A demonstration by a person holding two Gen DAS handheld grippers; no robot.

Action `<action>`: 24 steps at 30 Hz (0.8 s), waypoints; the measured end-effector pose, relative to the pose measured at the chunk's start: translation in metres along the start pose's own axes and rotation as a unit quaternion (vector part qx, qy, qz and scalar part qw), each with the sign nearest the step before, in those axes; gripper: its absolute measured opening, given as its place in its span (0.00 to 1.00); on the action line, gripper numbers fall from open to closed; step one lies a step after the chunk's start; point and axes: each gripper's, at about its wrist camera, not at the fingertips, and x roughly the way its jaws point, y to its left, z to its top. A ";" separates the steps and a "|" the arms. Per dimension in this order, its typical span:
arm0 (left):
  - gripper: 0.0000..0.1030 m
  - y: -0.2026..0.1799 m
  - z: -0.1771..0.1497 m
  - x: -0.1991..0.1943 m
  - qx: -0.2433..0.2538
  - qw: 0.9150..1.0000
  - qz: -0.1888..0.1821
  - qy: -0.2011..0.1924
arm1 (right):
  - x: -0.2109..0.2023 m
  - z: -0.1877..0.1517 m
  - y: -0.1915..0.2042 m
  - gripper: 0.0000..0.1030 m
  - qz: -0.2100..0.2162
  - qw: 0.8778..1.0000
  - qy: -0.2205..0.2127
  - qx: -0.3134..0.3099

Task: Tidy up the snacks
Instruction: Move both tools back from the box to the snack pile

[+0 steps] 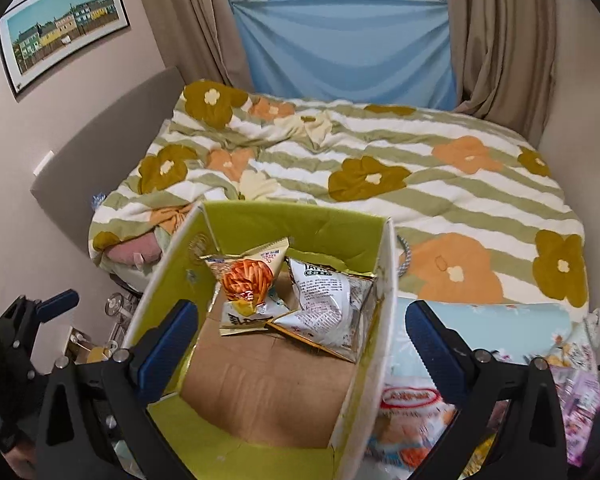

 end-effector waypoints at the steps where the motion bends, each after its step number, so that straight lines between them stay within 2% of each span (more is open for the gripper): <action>1: 1.00 -0.003 0.001 -0.007 0.001 1.000 -0.002 -0.007 | -0.009 -0.002 0.000 1.00 -0.004 1.000 -0.006 0.000; 4: 1.00 -0.018 -0.002 -0.029 0.008 0.999 -0.012 -0.032 | -0.039 -0.013 -0.004 1.00 -0.025 0.999 -0.029 0.002; 8: 1.00 -0.044 -0.009 -0.052 0.021 0.998 -0.031 -0.044 | -0.077 -0.031 -0.024 1.00 -0.044 0.998 -0.050 0.020; 14: 1.00 -0.100 -0.025 -0.076 0.037 0.996 -0.053 -0.055 | -0.132 -0.067 -0.075 1.00 -0.078 0.993 -0.071 0.051; 20: 1.00 -0.169 -0.047 -0.083 0.049 0.995 -0.082 -0.037 | -0.170 -0.117 -0.136 1.00 -0.115 0.989 -0.057 0.071; 24: 1.00 -0.211 -0.066 -0.077 0.057 0.995 -0.076 -0.014 | -0.178 -0.150 -0.175 1.00 -0.126 0.988 -0.035 0.087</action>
